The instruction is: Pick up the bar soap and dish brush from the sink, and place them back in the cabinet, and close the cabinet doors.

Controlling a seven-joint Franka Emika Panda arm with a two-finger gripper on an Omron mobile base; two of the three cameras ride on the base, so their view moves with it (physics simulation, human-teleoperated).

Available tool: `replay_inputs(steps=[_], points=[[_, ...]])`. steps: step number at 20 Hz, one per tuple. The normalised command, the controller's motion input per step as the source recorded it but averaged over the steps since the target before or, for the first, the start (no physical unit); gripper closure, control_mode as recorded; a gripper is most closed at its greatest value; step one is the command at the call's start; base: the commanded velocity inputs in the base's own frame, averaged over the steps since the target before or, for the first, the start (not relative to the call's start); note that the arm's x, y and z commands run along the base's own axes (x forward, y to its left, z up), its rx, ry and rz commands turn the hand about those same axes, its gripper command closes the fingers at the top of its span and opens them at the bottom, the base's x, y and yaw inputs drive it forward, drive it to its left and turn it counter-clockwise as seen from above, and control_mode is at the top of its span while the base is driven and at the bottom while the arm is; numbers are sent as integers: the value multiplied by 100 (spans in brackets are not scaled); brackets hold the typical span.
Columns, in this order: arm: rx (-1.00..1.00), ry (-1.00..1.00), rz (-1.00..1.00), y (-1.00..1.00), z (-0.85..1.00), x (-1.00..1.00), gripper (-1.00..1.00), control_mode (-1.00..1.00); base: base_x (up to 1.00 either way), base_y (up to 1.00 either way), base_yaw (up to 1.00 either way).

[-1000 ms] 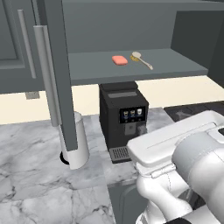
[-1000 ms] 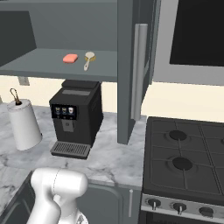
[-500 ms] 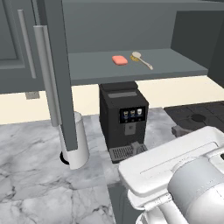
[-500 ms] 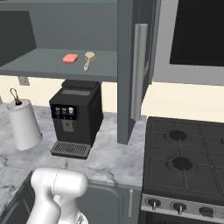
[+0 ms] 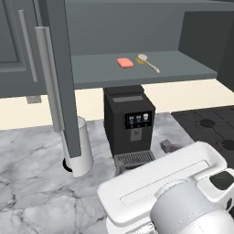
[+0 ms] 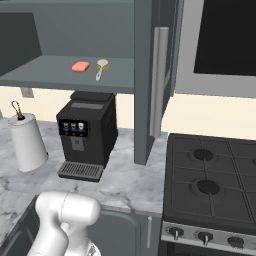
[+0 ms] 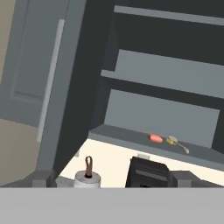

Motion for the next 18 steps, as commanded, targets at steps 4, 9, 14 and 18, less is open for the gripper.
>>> replay_inputs(steps=[4, 9, 14, 18], points=[[0, 0, 0, 39, 0, 0, -100, -100, 0, 0, 0], [0, 0, 0, 38, 0, 0, -100, -100, 0, 0, 0], [0, 0, 0, 37, 0, 0, -100, -100, 0, 0, 0], [0, 0, 0, 38, -1, 0, -100, -100, 0, 0, 0]])
